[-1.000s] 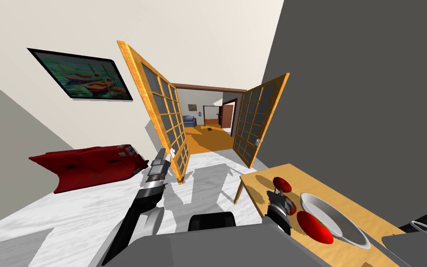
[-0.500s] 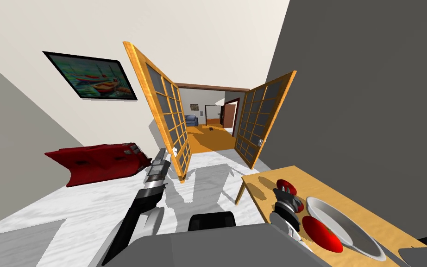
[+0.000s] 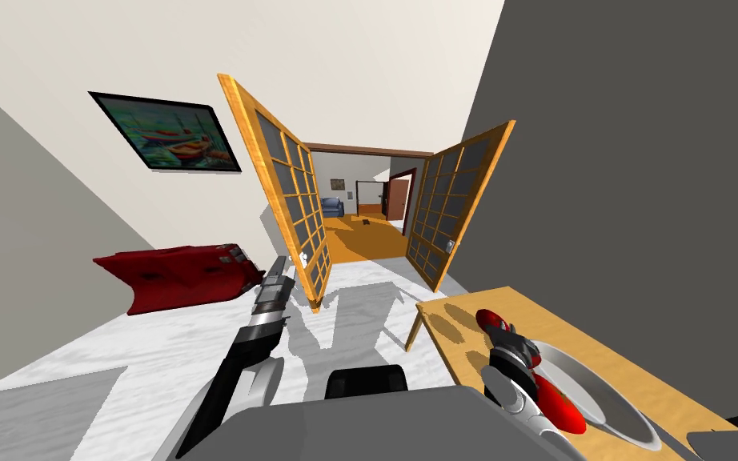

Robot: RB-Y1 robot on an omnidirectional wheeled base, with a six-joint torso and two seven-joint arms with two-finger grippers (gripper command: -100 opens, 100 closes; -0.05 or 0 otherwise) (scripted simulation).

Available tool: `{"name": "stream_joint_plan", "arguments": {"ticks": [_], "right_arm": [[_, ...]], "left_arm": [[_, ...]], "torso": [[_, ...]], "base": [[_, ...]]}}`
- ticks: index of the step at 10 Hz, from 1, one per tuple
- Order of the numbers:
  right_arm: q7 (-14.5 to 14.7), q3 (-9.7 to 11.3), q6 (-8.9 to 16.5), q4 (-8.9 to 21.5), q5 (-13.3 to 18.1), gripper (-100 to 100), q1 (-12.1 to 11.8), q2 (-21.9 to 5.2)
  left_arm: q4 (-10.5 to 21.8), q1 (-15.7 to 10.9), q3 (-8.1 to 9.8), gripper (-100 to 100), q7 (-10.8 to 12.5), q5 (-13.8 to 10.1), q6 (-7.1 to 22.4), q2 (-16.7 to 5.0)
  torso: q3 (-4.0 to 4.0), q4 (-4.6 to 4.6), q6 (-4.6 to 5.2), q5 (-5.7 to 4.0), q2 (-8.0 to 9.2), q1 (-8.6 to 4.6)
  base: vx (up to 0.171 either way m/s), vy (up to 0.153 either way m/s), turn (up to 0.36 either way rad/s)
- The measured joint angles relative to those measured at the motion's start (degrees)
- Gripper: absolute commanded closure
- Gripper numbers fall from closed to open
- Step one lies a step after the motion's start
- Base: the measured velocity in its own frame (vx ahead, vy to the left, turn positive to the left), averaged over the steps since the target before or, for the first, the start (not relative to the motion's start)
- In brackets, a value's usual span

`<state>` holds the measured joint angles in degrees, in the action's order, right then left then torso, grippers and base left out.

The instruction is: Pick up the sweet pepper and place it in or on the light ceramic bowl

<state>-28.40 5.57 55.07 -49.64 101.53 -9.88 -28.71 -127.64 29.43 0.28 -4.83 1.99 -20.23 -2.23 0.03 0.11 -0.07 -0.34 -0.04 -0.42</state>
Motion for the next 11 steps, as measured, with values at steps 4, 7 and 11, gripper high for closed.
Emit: {"name": "stream_joint_plan", "arguments": {"ticks": [4,7,11], "right_arm": [[-1.4,-1.1,-4.0,1.2,-2.4,100,-0.4,-4.0],[-2.2,-1.4,-7.2,1.5,-4.8,100,-2.1,-6.7],[-2.9,-1.3,-8.3,2.6,-5.4,-100,-2.3,-7.5]], "left_arm": [[0.0,0.0,0.0,0,0.0,0.0,0.0,0.0],[0.0,0.0,0.01,0,0.0,0.0,0.0,0.0],[0.0,0.0,0.0,0,0.0,0.0,0.0,0.0]], "torso": [[0.13,0.05,0.05,-0.02,0.22,-0.15],[0.15,0.07,0.06,-0.02,0.23,-0.26],[-0.03,0.02,-0.05,0.08,-0.09,0.3]], "base": [[-0.085,-0.09,0.009],[-0.08,-0.138,-0.029],[-0.013,-0.028,-0.004]]}}
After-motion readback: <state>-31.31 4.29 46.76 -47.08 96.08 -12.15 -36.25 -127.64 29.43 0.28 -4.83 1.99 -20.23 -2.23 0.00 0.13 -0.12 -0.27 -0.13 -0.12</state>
